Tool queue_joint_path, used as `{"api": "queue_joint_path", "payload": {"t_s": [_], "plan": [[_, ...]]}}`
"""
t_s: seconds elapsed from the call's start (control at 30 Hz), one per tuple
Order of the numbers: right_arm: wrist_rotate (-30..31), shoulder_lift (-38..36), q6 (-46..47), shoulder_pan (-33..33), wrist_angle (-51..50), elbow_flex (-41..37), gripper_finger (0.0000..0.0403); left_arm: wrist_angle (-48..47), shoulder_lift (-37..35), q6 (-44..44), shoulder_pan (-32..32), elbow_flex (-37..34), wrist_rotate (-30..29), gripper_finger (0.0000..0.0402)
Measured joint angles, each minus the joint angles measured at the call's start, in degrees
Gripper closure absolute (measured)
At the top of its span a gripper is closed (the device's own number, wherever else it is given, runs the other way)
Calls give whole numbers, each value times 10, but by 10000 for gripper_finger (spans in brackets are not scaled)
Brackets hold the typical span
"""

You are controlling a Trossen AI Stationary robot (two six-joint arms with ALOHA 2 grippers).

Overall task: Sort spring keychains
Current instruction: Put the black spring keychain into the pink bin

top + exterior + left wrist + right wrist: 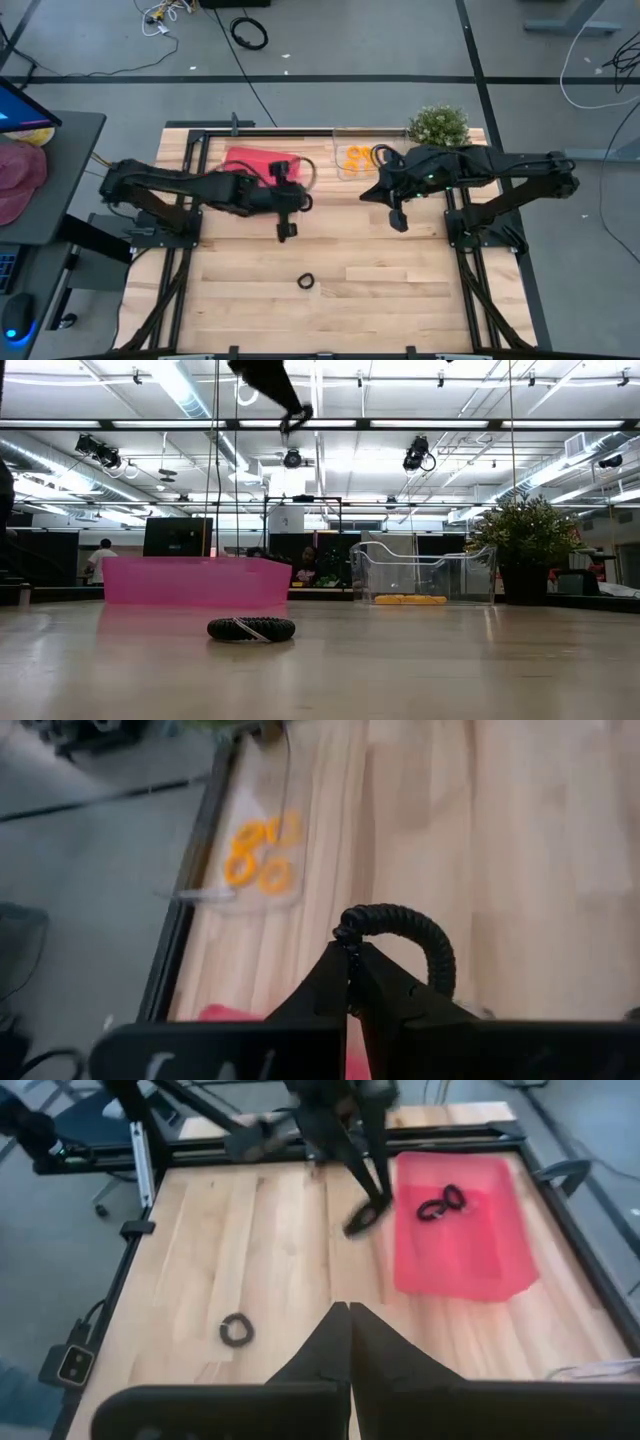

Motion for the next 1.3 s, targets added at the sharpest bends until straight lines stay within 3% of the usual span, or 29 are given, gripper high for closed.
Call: {"api": "queue_joint_path", "payload": {"t_s": [0.27, 0.43, 0.6, 0.8, 0.97, 1.07, 1.3], "plan": [[36, -34, 0, 0, -6, 0, 403, 14, -127, -17, -3, 0, 11, 393], [39, -36, -1, 0, -8, 0, 403, 26, -178, -30, -12, 0, -24, 396], [41, -34, -2, 0, -6, 0, 403, 25, -192, -119, -11, 0, -150, 396], [69, -34, -1, -1, -1, 0, 403, 27, -190, -302, 7, 0, -336, 396], [77, -34, 2, -1, 4, 0, 403, 8, -189, -405, 32, 0, -437, 396], [94, -34, 2, -1, 5, 0, 403, 7, -189, -402, 36, 0, -474, 396], [123, -34, 2, -1, 15, 0, 403, 6, -189, -398, 43, 0, -501, 396]]}}
